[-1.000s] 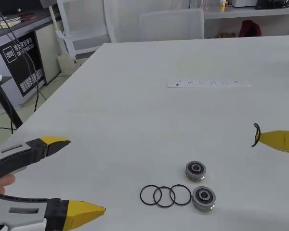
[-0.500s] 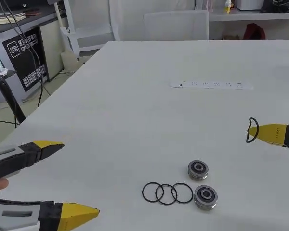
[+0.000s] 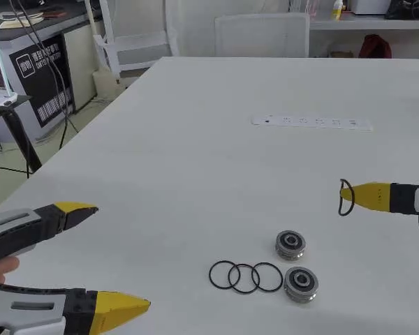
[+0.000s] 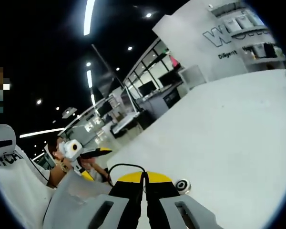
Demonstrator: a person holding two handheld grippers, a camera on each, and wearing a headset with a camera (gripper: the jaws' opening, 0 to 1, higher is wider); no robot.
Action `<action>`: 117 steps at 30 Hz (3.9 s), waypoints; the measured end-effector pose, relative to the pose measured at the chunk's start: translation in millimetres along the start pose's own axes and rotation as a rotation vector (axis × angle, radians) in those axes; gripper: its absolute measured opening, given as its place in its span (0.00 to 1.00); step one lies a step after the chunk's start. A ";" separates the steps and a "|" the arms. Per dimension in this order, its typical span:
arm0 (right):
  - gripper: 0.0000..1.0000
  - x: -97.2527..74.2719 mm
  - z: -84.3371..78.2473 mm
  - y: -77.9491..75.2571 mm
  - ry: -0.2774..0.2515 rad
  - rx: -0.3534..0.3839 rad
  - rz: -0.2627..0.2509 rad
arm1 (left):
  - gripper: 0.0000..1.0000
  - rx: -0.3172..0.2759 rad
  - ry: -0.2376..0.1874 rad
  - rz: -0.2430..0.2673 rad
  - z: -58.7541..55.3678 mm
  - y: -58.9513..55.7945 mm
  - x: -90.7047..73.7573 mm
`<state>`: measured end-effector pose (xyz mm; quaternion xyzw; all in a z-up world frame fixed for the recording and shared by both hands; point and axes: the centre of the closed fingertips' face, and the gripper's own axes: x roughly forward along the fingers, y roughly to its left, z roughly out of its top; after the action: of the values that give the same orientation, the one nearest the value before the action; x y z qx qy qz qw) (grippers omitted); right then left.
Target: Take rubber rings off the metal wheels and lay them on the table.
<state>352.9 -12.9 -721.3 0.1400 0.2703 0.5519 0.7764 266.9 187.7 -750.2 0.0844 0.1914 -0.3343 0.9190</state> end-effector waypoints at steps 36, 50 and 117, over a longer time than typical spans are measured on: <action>0.00 77.7 -42.8 -23.5 0.337 -0.423 -0.142 | 0.87 -0.034 0.006 0.026 -8.5 0.5 -4.9; 0.00 100.8 -67.6 -42.0 0.435 -0.464 -0.155 | 0.85 -0.029 0.024 0.037 -11.5 5.5 -3.7; 0.17 61.2 -29.5 -12.9 0.250 -0.366 -0.086 | 0.85 -0.029 0.037 0.028 -13.2 4.2 -4.4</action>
<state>361.1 37.3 -768.3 -0.0844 0.2657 0.5711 0.7721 262.7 197.2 -760.3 0.0800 0.2121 -0.3170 0.9209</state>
